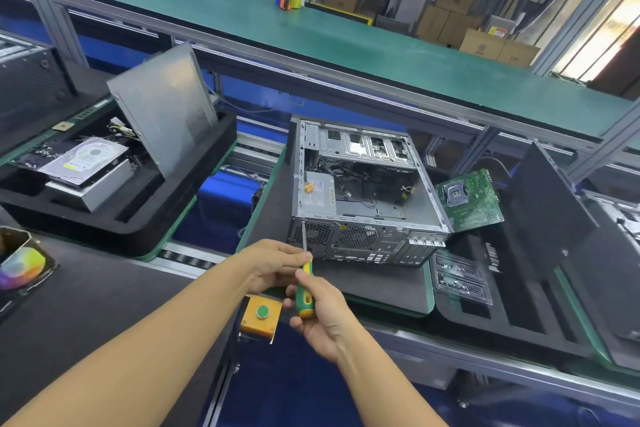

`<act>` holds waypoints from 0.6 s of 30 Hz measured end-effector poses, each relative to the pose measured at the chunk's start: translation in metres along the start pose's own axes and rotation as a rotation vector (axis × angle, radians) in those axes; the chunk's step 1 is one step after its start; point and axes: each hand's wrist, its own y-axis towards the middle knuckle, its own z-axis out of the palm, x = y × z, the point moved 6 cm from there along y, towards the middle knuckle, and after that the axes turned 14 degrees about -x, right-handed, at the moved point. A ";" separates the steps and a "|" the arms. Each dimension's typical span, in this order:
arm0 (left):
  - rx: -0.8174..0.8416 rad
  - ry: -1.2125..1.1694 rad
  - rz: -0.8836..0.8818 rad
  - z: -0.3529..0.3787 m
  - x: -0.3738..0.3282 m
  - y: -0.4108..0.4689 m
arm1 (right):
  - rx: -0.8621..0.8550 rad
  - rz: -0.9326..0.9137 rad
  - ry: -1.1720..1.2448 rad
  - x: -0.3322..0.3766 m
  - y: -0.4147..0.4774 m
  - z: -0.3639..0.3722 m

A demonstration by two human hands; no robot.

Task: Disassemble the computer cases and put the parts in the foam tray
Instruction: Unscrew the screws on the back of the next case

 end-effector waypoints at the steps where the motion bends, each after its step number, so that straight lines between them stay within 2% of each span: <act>1: 0.019 -0.018 -0.033 0.000 0.001 0.000 | 0.024 0.054 0.015 -0.001 -0.001 0.000; 3: 0.067 -0.010 -0.079 0.000 0.005 0.000 | 0.097 0.130 0.042 -0.004 -0.004 0.001; 5: 0.100 0.004 -0.085 0.001 0.005 0.000 | 0.110 0.127 0.065 -0.004 -0.003 -0.001; 8: 0.062 0.035 -0.082 0.003 0.002 0.001 | 0.071 0.041 0.023 -0.004 -0.001 -0.001; 11: 0.032 0.183 -0.030 0.004 0.001 0.003 | 0.026 -0.040 -0.063 -0.005 0.001 -0.001; 15: 0.023 0.055 -0.040 0.001 -0.001 0.007 | -0.012 -0.013 -0.003 -0.004 0.003 -0.001; 18: 0.073 -0.045 -0.073 0.002 -0.002 0.005 | 0.072 0.110 0.068 -0.003 -0.001 0.000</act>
